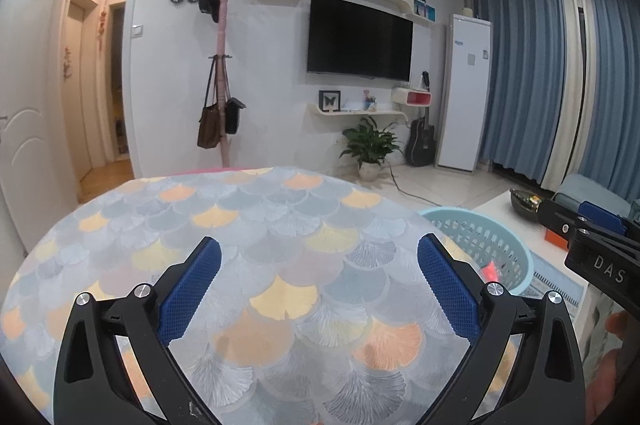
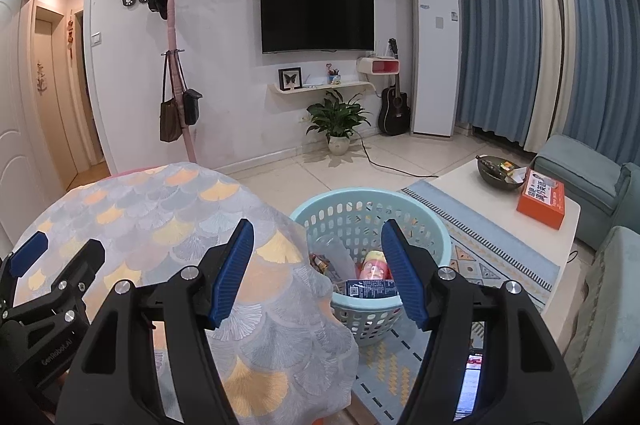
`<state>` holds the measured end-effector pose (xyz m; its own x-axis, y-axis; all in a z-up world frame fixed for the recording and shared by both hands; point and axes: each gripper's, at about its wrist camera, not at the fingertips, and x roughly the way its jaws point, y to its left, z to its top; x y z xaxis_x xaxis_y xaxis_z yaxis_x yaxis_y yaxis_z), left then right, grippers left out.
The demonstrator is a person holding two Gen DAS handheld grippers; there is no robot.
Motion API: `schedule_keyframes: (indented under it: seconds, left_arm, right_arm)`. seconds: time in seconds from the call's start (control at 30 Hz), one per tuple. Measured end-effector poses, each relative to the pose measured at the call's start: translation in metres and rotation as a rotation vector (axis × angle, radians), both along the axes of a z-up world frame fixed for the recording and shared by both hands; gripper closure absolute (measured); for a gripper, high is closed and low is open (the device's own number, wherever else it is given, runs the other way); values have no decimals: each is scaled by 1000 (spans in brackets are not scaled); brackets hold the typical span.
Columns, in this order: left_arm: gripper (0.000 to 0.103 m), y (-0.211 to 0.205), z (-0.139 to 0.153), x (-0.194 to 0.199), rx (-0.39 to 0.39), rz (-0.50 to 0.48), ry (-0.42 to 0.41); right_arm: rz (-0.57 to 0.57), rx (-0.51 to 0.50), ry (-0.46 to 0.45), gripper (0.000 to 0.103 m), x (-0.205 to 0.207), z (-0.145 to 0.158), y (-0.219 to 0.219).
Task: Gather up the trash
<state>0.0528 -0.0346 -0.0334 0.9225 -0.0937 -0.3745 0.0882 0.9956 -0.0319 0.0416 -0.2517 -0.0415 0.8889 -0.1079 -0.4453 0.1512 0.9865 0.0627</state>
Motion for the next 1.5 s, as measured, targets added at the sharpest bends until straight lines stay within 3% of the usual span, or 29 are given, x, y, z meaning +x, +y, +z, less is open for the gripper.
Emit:
schedule_keyframes:
  seconds: [0.37, 1.5]
  left_arm:
    - [7, 3, -1, -2, -24, 4, 17]
    - [7, 4, -2, -1, -5, 6, 20]
  right_arm:
    - [-5, -4, -7, 36, 2, -5, 2]
    - [26, -2, -20, 36, -3, -9, 4]
